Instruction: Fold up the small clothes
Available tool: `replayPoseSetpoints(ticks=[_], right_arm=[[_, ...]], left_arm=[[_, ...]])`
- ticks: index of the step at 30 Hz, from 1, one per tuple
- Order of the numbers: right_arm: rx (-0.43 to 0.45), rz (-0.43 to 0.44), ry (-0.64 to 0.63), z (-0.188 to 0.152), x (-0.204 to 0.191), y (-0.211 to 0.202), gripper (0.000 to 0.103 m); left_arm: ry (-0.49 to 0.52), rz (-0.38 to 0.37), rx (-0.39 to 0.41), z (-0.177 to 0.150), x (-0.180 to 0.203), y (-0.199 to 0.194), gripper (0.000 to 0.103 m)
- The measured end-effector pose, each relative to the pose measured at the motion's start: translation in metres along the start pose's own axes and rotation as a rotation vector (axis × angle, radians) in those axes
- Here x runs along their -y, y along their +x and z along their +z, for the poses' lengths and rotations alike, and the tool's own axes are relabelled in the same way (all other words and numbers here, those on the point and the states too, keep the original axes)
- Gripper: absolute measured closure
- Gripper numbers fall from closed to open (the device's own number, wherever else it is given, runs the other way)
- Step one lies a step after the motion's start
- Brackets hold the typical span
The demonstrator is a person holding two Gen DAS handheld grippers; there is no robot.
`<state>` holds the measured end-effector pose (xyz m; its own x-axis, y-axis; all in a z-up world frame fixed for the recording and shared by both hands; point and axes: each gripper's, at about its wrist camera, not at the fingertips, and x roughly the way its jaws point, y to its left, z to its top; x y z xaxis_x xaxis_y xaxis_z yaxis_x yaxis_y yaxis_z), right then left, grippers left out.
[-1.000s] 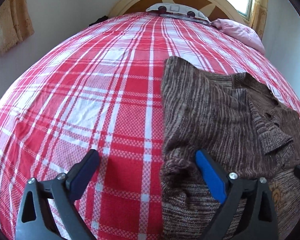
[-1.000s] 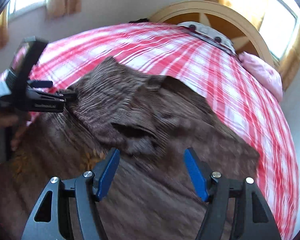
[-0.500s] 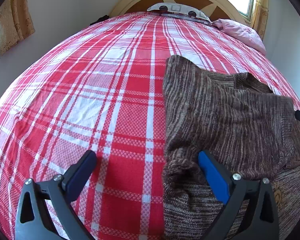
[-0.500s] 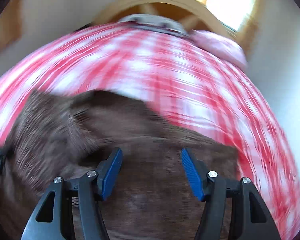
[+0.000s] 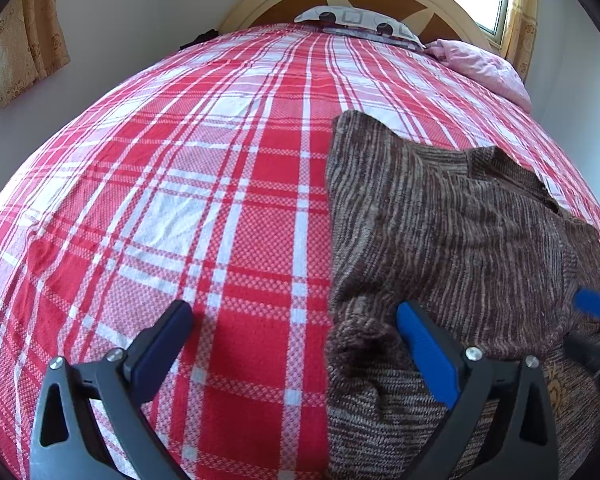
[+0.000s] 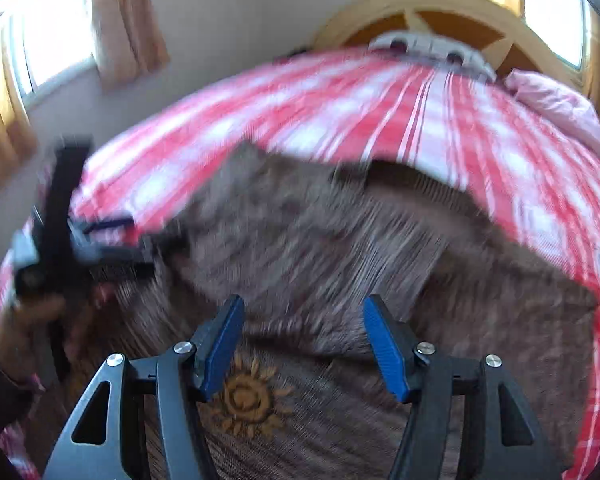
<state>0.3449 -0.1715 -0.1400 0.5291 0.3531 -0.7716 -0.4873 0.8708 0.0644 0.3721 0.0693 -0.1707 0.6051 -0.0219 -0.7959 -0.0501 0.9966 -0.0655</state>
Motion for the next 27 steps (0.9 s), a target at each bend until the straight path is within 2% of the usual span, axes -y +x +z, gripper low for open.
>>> replayPoseSetpoints(ticks=[2,3,6,10,14,17,20,22,27], right_arm=[[-0.064,0.011,0.02,-0.01,0.006,0.013,0.04],[-0.044,0.003,0.01,-0.013,0.008,0.009,0.04],[-0.059,0.044,0.042,-0.018,0.015,-0.001,0.04],[-0.078,0.013,0.042,-0.032,0.02,-0.01,0.04],[-0.083,-0.021,0.082,-0.051,0.034,-0.02,0.04],[-0.092,-0.024,0.104,-0.069,0.045,-0.031,0.04],[-0.085,-0.032,0.115,-0.085,0.053,-0.041,0.04],[-0.074,-0.039,0.118,-0.093,0.053,-0.054,0.04],[-0.062,-0.094,0.089,-0.124,0.045,-0.083,0.04]], left_arm=[[0.004,0.0,-0.001,0.0,0.0,-0.001,0.0],[0.006,-0.001,-0.002,-0.001,0.0,-0.001,0.0],[0.007,-0.006,-0.002,-0.003,0.0,-0.002,0.0],[0.002,-0.025,0.001,-0.005,-0.001,-0.006,0.0],[-0.056,-0.092,0.015,-0.008,-0.013,-0.022,0.0],[-0.025,-0.079,0.032,-0.02,-0.01,-0.039,0.0],[0.002,-0.051,-0.01,-0.034,-0.006,-0.049,0.0],[-0.001,-0.062,-0.027,-0.045,-0.005,-0.06,0.0],[0.025,-0.073,-0.01,-0.079,-0.002,-0.091,0.0]])
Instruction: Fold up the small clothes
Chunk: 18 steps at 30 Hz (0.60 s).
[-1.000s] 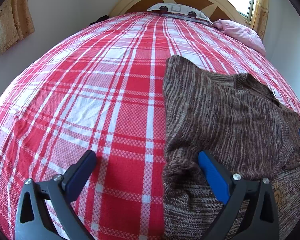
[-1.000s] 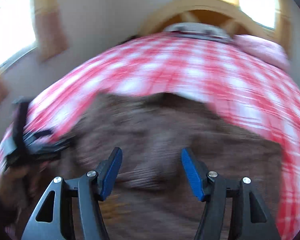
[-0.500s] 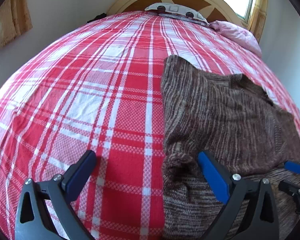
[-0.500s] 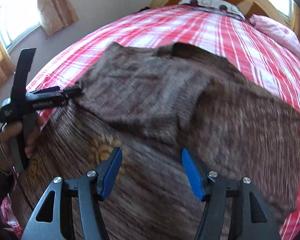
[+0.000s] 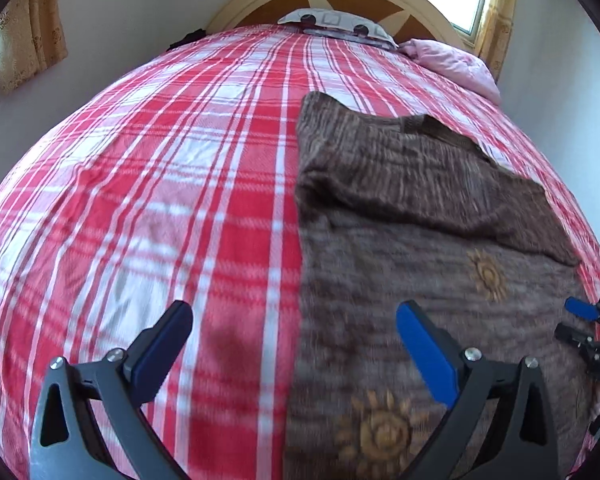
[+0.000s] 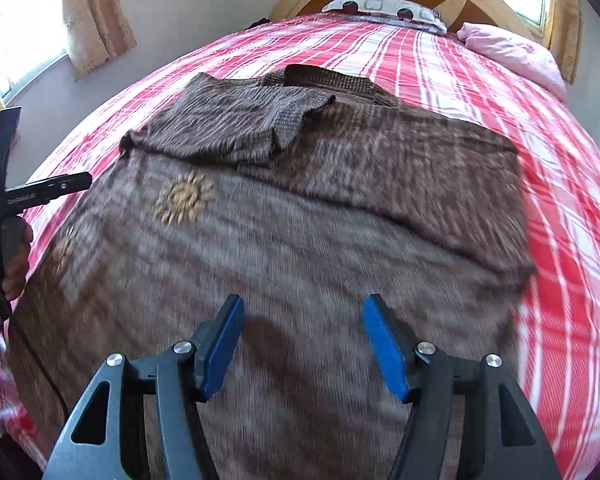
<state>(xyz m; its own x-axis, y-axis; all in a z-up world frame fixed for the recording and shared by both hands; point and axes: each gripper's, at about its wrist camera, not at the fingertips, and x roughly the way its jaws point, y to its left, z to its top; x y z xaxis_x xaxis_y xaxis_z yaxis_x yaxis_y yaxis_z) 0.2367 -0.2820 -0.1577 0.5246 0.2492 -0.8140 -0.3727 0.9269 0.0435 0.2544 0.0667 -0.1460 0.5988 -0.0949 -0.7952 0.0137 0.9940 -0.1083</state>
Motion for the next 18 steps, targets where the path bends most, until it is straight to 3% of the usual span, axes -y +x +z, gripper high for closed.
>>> replayPoseSetpoints(ticks=[12,18], right_arm=[[0.051,-0.055,0.015,-0.079,0.0,-0.055,0.04],[0.056,-0.068,0.04,-0.096,-0.004,-0.066,0.039]], left_arm=[[0.086,0.028,0.024,-0.068,0.005,-0.041,0.0],[0.073,0.023,0.017,-0.095,-0.001,-0.049,0.0]])
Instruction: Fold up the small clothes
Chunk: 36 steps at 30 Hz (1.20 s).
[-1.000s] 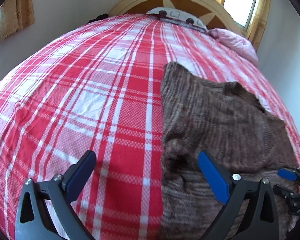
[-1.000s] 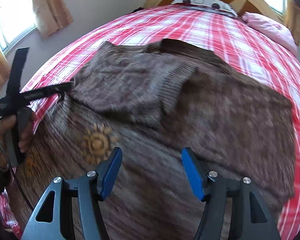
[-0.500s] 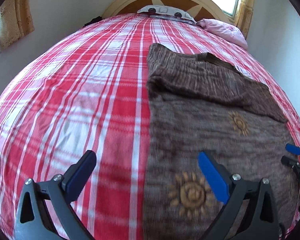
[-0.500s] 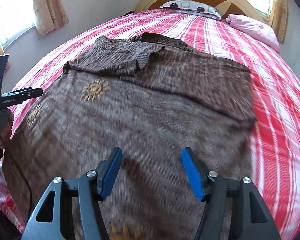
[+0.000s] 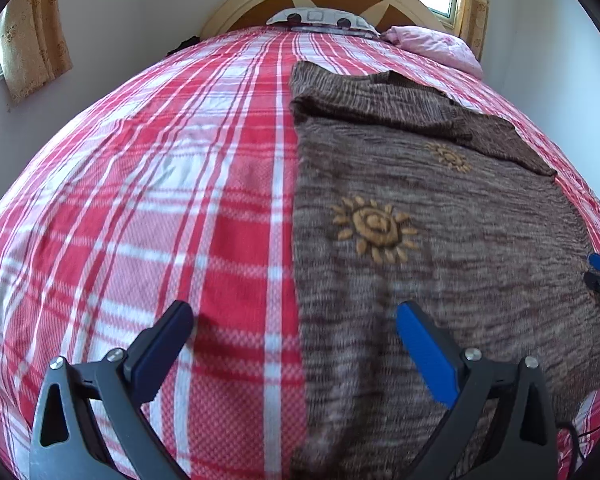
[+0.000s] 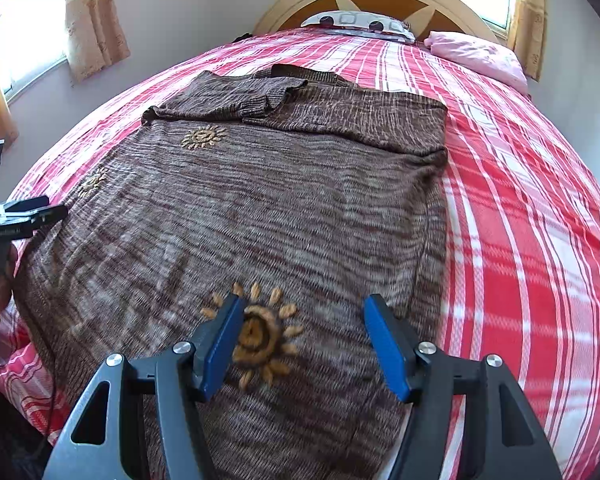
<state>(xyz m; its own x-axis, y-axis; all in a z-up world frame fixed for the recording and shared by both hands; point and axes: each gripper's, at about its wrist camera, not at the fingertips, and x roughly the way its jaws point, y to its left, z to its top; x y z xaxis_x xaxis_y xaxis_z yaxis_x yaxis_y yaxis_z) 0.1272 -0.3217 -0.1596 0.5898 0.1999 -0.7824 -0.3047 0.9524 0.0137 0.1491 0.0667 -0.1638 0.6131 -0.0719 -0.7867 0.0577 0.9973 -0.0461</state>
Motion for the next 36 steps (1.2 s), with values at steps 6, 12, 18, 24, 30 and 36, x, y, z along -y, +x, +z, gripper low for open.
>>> replayPoseSetpoints(ticks=[6,12,18,24,30,36], right_arm=[[0.057,0.18,0.069,0.054,-0.008,0.003,0.039],[0.129,0.374,0.101,0.157,-0.04,0.046,0.039],[0.093,0.377,0.136,0.21,-0.053,0.118,0.039],[-0.027,0.392,0.221,0.196,-0.035,0.154,0.039],[-0.109,0.384,0.18,0.151,-0.032,0.125,0.039],[-0.072,0.352,0.175,0.102,-0.018,0.069,0.039]], left_arm=[[-0.004,0.007,0.007,-0.006,-0.001,-0.006,0.0],[-0.028,0.006,0.014,-0.006,-0.003,-0.005,0.0],[-0.024,-0.006,0.027,-0.008,-0.004,-0.005,0.0],[-0.029,-0.026,0.036,-0.01,-0.008,-0.008,0.0],[-0.048,-0.045,0.038,-0.015,-0.008,-0.014,0.0],[0.021,-0.024,0.037,-0.03,0.005,-0.021,0.0]])
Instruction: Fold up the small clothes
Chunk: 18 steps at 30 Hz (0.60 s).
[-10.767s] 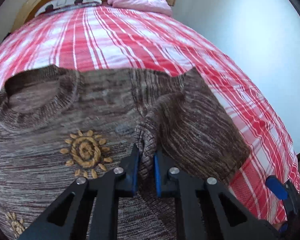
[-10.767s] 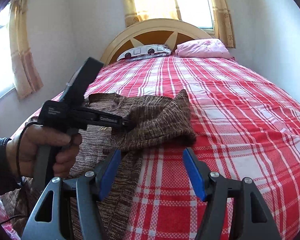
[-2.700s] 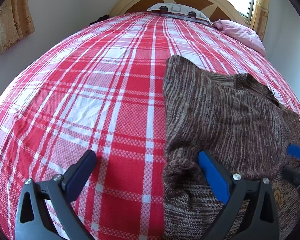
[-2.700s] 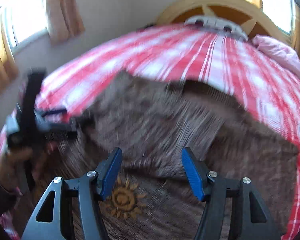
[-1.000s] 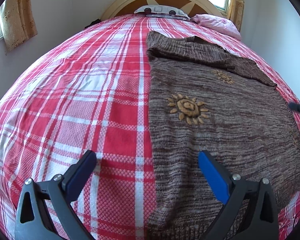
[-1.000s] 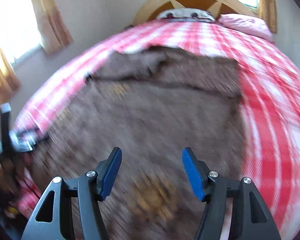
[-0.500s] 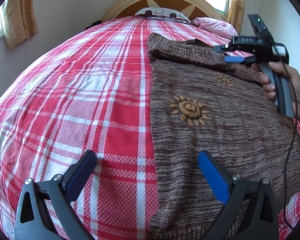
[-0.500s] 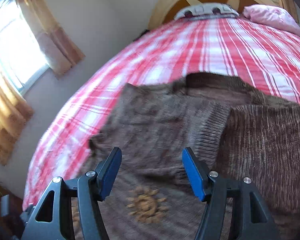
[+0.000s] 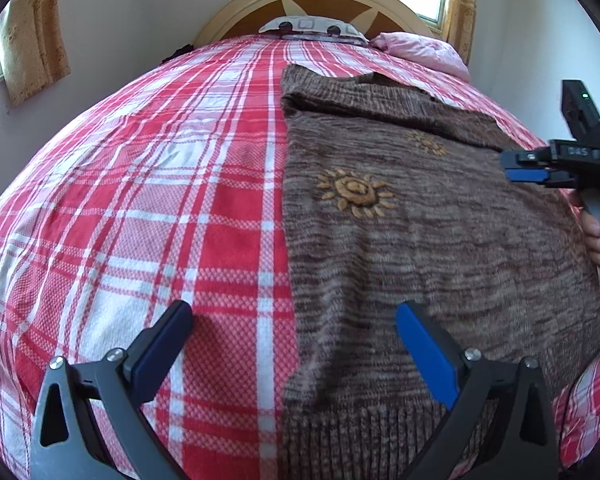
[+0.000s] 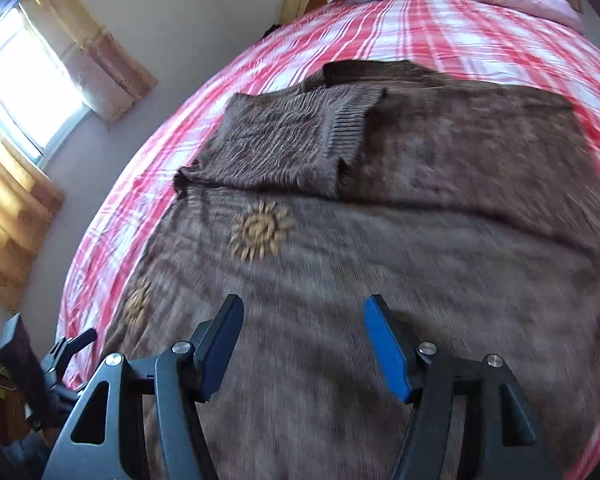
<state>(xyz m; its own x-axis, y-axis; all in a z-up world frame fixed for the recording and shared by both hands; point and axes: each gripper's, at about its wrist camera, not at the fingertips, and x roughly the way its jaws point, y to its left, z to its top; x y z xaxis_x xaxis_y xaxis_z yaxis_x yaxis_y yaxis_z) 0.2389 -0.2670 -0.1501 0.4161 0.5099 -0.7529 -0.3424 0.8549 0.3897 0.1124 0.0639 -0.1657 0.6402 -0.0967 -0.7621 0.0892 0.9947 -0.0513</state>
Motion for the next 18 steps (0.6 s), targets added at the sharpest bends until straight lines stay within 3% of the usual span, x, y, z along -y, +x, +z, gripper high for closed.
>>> replayPoseSetpoints(ticks=[8,18], right_arm=[[0.048,-0.178,0.026,-0.08,0.022,-0.07,0.039],[0.112,-0.215,0.048,-0.16,0.029,-0.119,0.039]], left_arm=[[0.019,-0.01,-0.006,-0.011,0.01,-0.008,0.0],[0.041,-0.029,-0.017,-0.021,0.014,-0.017,0.001]])
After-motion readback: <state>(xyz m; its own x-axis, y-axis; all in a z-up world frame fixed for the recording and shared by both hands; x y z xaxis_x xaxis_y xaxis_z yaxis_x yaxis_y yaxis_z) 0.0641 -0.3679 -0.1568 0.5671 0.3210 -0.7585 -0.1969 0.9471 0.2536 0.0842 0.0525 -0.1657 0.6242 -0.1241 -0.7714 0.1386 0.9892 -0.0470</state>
